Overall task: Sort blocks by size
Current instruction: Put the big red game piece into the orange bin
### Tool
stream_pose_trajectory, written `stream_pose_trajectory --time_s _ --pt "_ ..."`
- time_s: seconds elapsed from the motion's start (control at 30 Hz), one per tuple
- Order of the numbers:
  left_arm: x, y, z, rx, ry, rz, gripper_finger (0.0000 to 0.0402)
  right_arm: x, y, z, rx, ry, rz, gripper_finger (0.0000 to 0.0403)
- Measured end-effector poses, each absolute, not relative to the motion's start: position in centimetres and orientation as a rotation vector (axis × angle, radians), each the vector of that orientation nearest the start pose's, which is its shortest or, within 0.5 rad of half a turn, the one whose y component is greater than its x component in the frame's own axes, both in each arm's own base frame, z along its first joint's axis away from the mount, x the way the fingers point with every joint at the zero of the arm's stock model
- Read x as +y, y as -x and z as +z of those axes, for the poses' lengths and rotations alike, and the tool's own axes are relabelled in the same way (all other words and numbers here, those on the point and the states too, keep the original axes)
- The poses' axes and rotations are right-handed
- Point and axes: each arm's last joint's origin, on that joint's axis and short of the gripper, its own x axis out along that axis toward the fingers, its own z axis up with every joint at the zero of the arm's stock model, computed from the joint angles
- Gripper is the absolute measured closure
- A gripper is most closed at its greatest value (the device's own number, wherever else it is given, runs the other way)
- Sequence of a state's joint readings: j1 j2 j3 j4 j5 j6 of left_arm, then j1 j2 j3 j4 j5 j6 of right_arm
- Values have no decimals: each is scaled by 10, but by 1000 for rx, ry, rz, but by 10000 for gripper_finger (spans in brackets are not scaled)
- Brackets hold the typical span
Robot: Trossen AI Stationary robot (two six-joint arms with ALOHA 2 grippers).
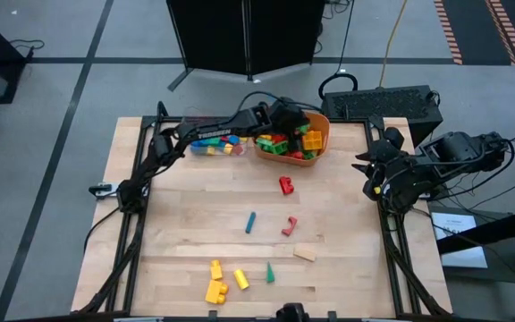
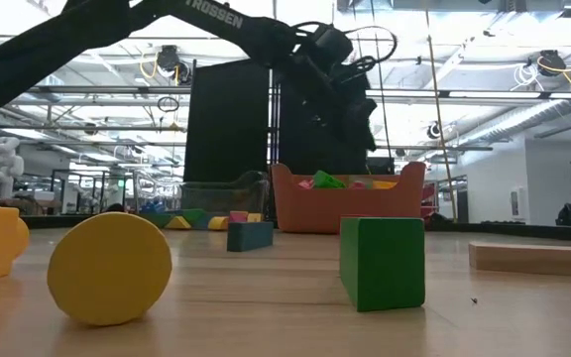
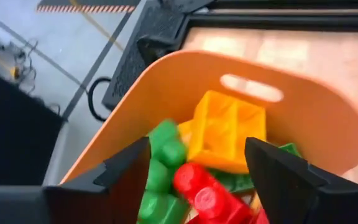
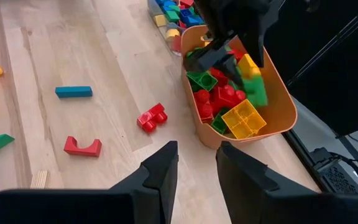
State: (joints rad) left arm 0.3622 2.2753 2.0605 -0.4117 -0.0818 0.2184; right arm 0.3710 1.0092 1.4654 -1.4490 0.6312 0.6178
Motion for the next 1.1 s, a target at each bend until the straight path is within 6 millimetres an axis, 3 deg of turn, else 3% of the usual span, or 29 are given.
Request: stream_pose_trajectory --time_s 0.17,0.3,0.47,0.63,0.77,0.9,1.1 --pt "180 -492 257 627 -140 333 123 29 -121 412 751 -98 -488 298" --pt "173 -494 255 601 35 187 123 29 -121 412 749 -105 -491 298" --pt "137 -502 260 521 107 -271 122 29 -121 412 749 -107 -492 298" --pt "104 -509 260 508 24 -392 122 29 -121 412 744 -124 -499 298" --pt "94 -518 238 553 -16 -361 122 29 -121 412 744 -124 -499 298" --pt "100 -525 205 652 -36 -227 121 29 -121 412 745 -123 -498 298" --pt "113 -527 191 721 -129 43 121 29 -121 412 746 -119 -496 298"
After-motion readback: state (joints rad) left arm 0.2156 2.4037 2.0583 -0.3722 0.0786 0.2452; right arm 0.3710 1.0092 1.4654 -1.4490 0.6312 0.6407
